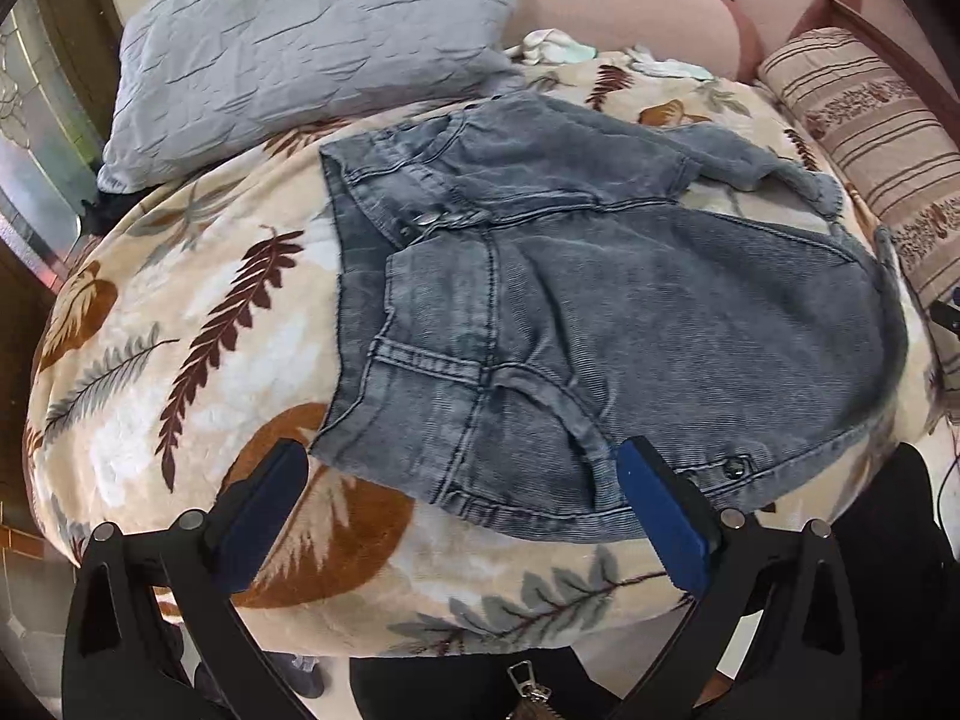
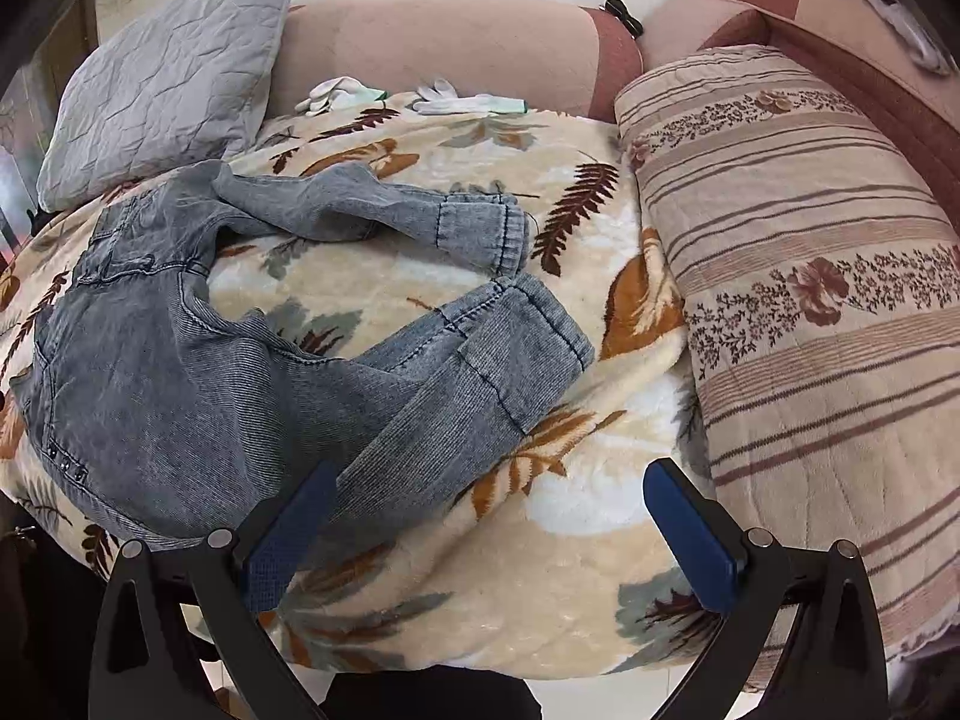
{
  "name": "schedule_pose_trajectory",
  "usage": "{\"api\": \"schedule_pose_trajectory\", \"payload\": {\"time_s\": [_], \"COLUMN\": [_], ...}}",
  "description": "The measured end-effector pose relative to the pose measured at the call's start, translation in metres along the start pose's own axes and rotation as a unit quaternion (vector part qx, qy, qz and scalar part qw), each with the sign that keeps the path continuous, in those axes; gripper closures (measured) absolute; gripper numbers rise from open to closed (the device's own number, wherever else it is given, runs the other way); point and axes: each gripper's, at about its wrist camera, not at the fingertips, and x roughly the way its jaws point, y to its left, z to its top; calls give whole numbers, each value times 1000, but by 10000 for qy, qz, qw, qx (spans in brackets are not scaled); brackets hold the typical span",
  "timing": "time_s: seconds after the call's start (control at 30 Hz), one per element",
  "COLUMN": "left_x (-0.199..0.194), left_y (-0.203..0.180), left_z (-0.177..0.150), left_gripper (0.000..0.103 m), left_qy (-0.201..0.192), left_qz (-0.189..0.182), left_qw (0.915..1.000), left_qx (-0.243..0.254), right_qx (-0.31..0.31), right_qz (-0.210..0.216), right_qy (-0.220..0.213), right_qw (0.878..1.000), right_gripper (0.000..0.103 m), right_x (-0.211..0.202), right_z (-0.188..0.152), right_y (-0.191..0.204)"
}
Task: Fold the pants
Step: 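Position both grippers open above the grey jeans near the waistband and leg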
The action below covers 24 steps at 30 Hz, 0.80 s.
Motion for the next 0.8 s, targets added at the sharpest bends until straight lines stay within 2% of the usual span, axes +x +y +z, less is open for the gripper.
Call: {"api": "schedule_pose_trajectory", "payload": {"time_s": [0.2,0.8], "left_x": [-1,-14], "left_y": [-12,-42], "left_z": [-6,-32], "left_gripper": [0,0], "left_qy": [45,-32], "left_qz": [-183,-272], "left_qw": [9998,9987], "left_qx": [110,428], "right_qx": [-55,-252], "right_qz": [37,88], "right_qy": [-56,-194], "right_qw": [10000,9995], "right_gripper": [0,0], "right_x": [-5,-28], "right_z": [-1,-20], "right_y": [5,25]}}
